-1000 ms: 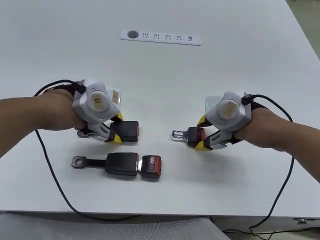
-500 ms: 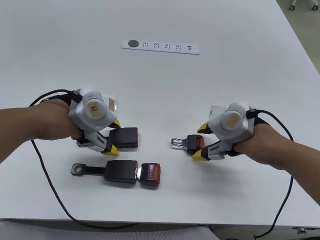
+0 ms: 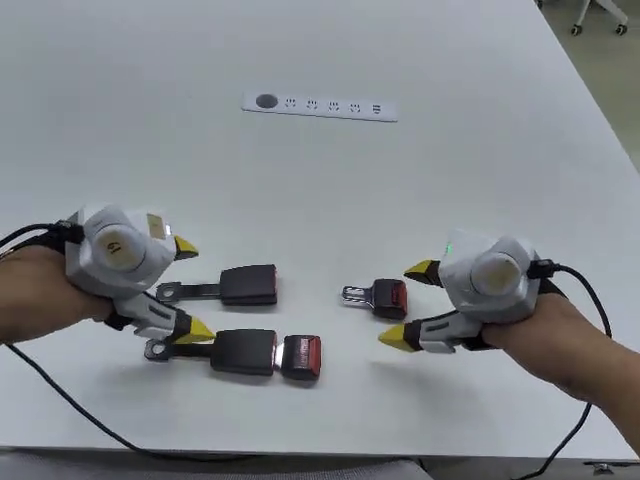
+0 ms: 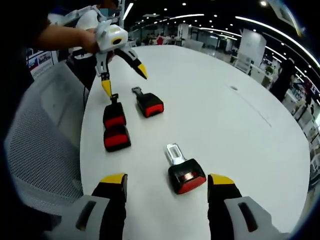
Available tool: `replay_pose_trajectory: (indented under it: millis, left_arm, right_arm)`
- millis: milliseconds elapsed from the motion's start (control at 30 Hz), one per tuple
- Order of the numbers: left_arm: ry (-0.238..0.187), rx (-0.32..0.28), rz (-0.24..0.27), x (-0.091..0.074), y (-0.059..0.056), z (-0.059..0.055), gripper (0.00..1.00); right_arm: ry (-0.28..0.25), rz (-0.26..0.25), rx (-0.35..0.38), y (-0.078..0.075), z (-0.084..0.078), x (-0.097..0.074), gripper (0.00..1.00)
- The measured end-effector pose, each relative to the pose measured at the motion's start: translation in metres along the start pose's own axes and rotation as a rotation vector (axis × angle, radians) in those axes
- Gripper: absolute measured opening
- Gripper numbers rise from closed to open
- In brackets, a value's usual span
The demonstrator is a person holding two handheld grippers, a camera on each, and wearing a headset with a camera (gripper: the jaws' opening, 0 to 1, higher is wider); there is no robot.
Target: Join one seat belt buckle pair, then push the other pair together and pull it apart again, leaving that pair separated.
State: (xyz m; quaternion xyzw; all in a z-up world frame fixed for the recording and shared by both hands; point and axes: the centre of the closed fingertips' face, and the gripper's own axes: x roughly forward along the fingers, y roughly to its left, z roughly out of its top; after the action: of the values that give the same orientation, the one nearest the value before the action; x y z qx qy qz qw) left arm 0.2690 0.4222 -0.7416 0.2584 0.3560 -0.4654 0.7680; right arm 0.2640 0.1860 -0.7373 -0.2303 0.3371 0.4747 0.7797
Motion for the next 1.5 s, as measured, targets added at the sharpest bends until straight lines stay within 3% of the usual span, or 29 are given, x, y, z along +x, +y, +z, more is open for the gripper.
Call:
replay_pose_trajectory:
  millis: [200,333,533,600,700,867,933,1133,1500]
  left_arm:
    - [-0.049,-0.081,0.04,-0.017,-0.005,-0.012,0.81]
    - [-0.046,-0.12,0.045,-0.024,-0.015,-0.02,0.86]
    - [-0.057,-0.169,0.067,-0.037,-0.019,-0.039,0.92]
    - [-0.09,-0.191,0.022,-0.039,-0.031,-0.039,1.0]
    - [-0.082,-0.196,0.023,-0.044,-0.037,-0.044,1.0]
    - [-0.099,-0.258,0.057,-0.051,-0.034,-0.048,1.0]
    - [-0.127,-0.282,0.071,-0.055,-0.029,-0.047,1.0]
    - [-0.137,-0.326,0.12,-0.057,-0.022,-0.047,1.0]
    - [-0.124,-0.325,0.127,-0.057,-0.029,-0.052,0.98]
  right_arm:
    - [-0.004,-0.01,0.056,0.015,-0.013,-0.005,0.67]
    - [-0.021,-0.035,0.079,0.018,-0.014,-0.014,0.7]
    - [-0.055,-0.068,0.112,0.018,-0.015,-0.02,0.82]
    - [-0.062,-0.075,0.123,0.02,-0.016,-0.021,0.86]
    - [-0.064,-0.068,0.148,0.025,-0.018,-0.02,0.91]
    - [-0.119,-0.115,0.194,0.024,-0.011,-0.023,0.99]
    - [-0.119,-0.117,0.192,0.028,-0.007,-0.025,0.99]
    - [-0.121,-0.109,0.201,0.032,-0.007,-0.023,0.99]
    - [-0.114,-0.069,0.189,0.05,-0.009,-0.018,0.99]
